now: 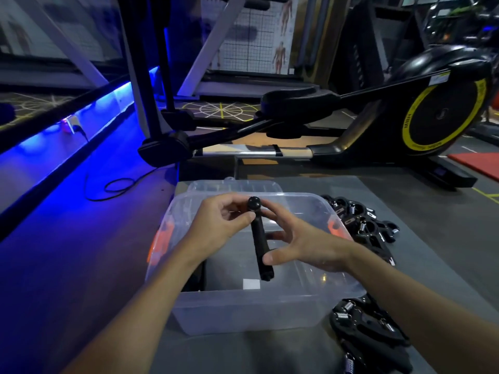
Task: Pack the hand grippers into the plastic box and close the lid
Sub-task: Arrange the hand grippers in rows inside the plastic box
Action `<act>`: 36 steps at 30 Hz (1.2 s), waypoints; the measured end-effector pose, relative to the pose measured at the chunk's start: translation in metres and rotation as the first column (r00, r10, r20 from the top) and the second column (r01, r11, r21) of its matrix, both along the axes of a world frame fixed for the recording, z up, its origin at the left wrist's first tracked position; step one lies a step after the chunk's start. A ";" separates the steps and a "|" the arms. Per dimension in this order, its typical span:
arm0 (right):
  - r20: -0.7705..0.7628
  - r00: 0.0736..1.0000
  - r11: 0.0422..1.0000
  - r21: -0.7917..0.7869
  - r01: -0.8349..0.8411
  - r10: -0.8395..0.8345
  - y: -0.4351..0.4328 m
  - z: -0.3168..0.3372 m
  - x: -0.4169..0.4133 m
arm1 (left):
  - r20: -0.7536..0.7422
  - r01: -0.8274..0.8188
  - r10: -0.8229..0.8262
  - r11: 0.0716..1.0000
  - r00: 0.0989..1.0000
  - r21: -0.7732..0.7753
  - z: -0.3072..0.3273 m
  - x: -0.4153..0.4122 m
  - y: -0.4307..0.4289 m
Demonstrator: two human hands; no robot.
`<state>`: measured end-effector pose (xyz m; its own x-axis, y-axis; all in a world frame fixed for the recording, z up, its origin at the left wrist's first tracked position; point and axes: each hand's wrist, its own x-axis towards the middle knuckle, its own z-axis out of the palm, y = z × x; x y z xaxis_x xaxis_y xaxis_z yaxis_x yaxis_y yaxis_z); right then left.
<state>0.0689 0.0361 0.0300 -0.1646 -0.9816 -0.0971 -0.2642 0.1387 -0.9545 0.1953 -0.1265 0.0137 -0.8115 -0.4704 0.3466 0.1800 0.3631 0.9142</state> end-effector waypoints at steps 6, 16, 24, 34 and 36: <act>-0.009 1.000 0.999 -0.038 0.025 -0.025 -0.034 -0.012 0.006 | -0.015 -0.069 0.069 0.997 0.997 0.033 -0.012 0.005 -0.017; -0.052 0.996 0.975 0.204 0.084 -0.075 -0.081 -0.064 -0.016 | 0.173 -0.316 0.382 0.894 0.908 -0.318 -0.031 0.030 -0.074; -0.121 0.987 0.916 0.397 -0.050 0.106 -0.126 -0.116 -0.023 | 0.203 -0.419 0.466 0.877 0.861 -0.233 -0.052 0.033 -0.085; -0.067 0.986 0.903 0.414 -0.113 0.154 -0.161 -0.158 -0.007 | 0.257 -0.397 0.466 0.875 0.847 -0.278 -0.049 0.033 -0.084; -0.066 0.986 0.905 0.410 -0.114 0.154 -0.158 -0.164 -0.006 | 0.257 -0.393 0.458 0.880 0.851 -0.268 -0.049 0.034 -0.083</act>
<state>0.0628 -0.1223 -0.1341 -0.0623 -0.8750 -0.4802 -0.3932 0.4637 -0.7940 0.2293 -0.2092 -0.0353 -0.6269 -0.7414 0.2394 -0.3078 0.5179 0.7981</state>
